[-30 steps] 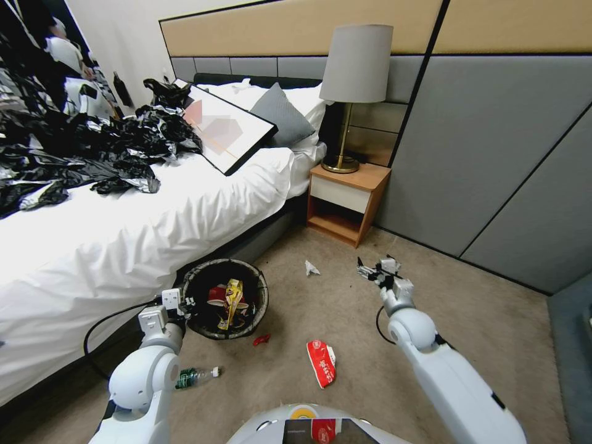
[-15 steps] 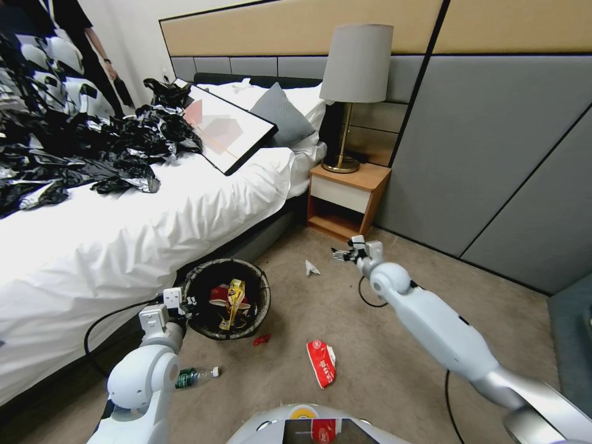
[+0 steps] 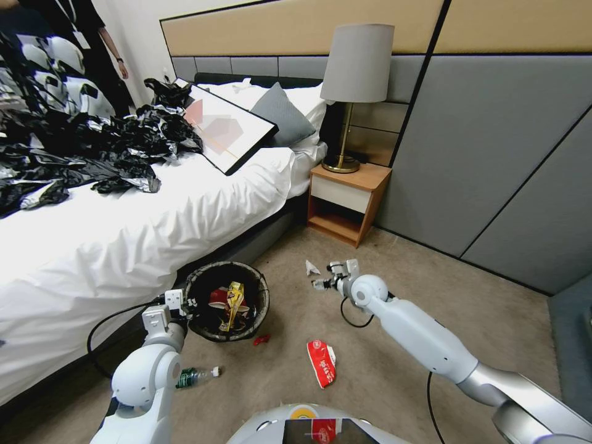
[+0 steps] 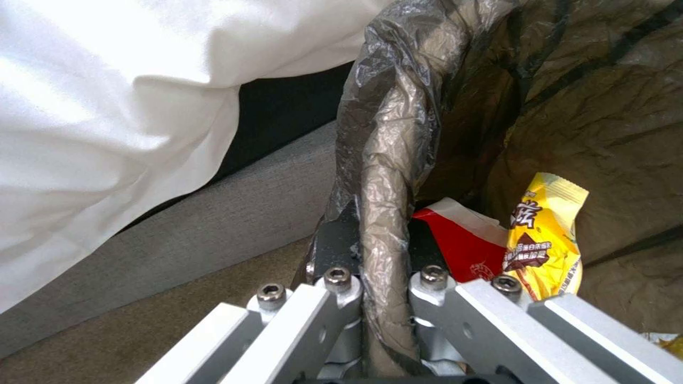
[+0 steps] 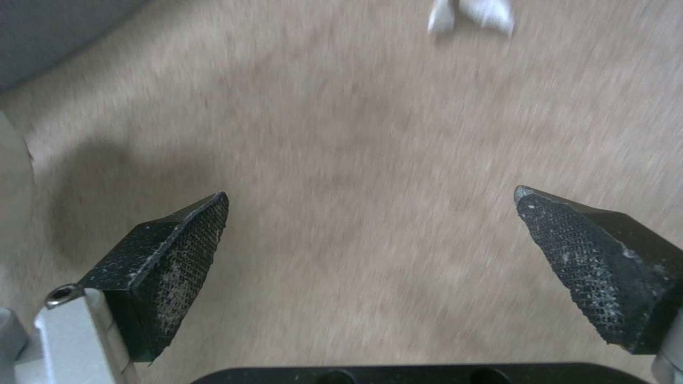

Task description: Pick up the trash bin, then pick up the garbage from the floor and place it into the trash bin.

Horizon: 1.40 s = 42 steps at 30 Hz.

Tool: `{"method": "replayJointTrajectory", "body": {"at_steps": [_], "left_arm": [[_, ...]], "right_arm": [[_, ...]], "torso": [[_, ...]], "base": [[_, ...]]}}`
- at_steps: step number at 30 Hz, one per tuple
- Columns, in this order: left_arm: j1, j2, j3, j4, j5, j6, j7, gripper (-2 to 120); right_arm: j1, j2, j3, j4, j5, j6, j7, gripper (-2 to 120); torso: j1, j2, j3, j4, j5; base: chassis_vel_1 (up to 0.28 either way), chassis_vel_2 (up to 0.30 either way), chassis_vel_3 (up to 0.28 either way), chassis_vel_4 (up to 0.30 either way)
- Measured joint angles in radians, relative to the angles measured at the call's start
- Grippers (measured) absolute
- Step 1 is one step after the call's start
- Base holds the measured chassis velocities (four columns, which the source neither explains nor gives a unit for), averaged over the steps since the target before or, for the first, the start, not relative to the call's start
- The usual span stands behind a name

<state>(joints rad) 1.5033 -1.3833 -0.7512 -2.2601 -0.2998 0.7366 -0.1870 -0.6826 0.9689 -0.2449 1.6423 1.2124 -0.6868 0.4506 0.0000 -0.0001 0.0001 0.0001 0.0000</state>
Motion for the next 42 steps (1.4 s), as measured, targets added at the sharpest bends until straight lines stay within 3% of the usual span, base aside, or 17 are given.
{"method": "replayJointTrajectory", "body": {"at_steps": [12, 26, 42], "left_arm": [[-0.008, -0.004, 0.007, 0.024, 0.005, 0.0, 0.002, 0], [-0.012, -0.022, 0.017, 0.049, 0.026, 0.0, 0.015, 0], [-0.015, -0.016, 0.014, 0.053, 0.027, -0.001, 0.02, 0]], "right_arm": [[-0.141, -0.014, 0.013, -0.005, -0.02, 0.009, 0.02, 100], [-0.215, -0.088, 0.032, 0.006, -0.094, 0.024, 0.002, 100], [-0.262, -0.022, 0.01, -0.027, -0.153, 0.042, -0.009, 100]], "torso": [[0.0, 0.0, 0.0, -0.0001, -0.0001], [0.0, 0.0, 0.0, -0.0001, -0.0001], [0.0, 0.0, 0.0, -0.0001, 0.0]], "base": [[0.0, 0.0, 0.0, 0.0], [0.0, 0.0, 0.0, 0.0], [0.0, 0.0, 0.0, 0.0]]}}
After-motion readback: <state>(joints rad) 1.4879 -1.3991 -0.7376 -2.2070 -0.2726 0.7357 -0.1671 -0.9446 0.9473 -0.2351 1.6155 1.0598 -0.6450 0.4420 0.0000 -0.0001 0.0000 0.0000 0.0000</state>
